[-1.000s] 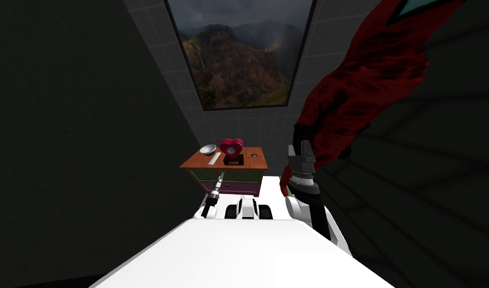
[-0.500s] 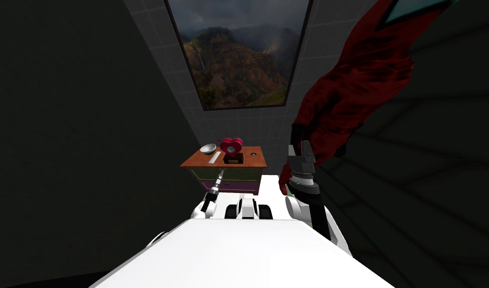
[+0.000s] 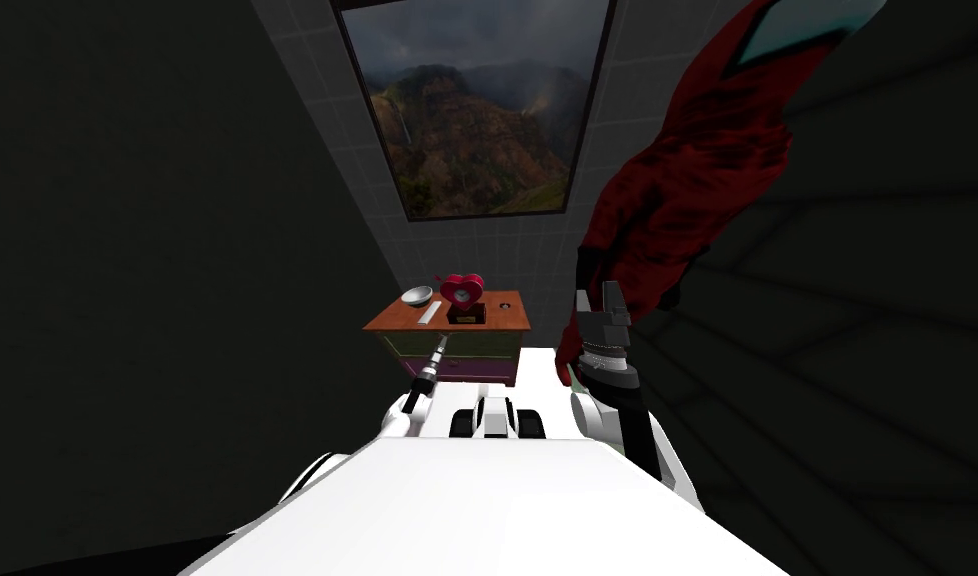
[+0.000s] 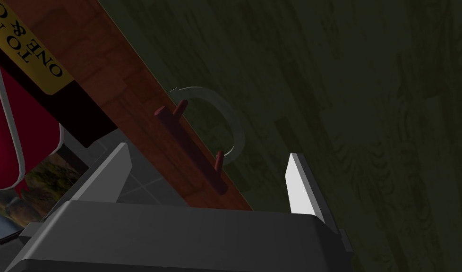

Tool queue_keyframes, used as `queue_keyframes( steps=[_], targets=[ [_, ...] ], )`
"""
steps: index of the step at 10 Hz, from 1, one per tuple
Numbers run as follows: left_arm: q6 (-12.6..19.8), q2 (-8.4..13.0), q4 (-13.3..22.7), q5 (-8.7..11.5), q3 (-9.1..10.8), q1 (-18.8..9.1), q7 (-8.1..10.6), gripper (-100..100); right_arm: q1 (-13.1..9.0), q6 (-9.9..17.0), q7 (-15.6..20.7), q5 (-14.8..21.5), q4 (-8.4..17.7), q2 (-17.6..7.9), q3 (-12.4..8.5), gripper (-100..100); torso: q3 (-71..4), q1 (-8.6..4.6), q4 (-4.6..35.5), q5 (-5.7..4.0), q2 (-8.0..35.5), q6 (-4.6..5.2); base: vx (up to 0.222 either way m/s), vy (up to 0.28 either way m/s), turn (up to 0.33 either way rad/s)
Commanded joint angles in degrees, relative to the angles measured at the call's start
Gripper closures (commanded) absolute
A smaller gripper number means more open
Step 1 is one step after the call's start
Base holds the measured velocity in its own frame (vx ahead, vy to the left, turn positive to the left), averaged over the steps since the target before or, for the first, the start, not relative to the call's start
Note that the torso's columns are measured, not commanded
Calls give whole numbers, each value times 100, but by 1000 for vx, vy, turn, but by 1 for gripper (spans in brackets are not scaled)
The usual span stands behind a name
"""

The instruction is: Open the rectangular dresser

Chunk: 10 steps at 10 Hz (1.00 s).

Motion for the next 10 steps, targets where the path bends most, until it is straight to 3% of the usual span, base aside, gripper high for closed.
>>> queue_keyframes(
  steps=[1,10],
  targets=[
    [356,89,-34,-32,6,-164,104,-100,0,0,0,0,0,0,0,0,1,0,1,0,2,0,-63,-10,-20],
    [1489,431,-60,-137,28,-766,478,-100,0,0,0,0,0,0,0,0,1,-1,0,0,1,0,-62,-10,-18]
  ],
)
